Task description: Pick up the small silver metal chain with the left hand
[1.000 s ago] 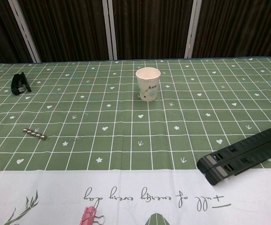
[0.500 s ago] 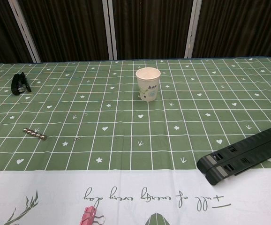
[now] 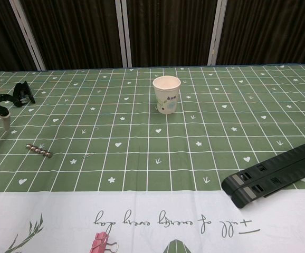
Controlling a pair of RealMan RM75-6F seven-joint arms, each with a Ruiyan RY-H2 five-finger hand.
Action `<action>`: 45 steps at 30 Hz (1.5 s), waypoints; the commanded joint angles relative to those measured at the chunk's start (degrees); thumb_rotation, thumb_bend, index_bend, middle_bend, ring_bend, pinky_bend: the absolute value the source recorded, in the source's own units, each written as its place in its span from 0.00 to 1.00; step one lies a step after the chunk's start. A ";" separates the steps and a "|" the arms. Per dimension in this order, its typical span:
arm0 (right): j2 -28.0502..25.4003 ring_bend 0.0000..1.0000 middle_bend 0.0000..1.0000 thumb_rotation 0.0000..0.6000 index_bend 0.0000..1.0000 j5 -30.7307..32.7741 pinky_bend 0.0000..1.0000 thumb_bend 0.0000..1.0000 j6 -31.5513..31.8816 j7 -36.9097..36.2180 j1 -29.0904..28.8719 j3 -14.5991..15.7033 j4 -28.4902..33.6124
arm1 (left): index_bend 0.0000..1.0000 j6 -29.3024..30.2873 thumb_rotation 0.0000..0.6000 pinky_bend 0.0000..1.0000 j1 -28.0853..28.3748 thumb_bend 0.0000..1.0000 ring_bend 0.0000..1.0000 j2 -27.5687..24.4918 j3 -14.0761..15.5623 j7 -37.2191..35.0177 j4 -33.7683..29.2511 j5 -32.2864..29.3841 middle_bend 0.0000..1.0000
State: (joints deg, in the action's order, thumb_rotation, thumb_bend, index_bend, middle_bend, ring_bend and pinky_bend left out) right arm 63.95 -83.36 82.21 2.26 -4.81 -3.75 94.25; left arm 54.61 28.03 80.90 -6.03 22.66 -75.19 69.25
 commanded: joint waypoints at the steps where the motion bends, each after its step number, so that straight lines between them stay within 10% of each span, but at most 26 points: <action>1: -0.01 0.00 0.00 1.00 0.14 0.03 0.10 0.07 0.07 -0.12 0.06 -0.01 0.02 | 0.43 -0.52 1.00 0.00 0.65 0.32 0.00 1.27 0.26 0.32 1.18 -0.28 0.00; 45: -0.02 0.00 0.00 1.00 0.14 -0.51 0.10 0.07 0.89 -0.89 0.26 -0.15 -0.32 | 0.50 -0.81 1.00 0.00 4.21 0.32 0.00 12.60 0.21 2.38 11.06 -3.00 0.00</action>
State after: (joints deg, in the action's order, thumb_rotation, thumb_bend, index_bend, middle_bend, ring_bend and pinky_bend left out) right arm 63.92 -83.87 83.09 1.38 -4.55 -3.90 93.93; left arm 53.80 32.23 93.45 -5.85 25.01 -64.14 66.26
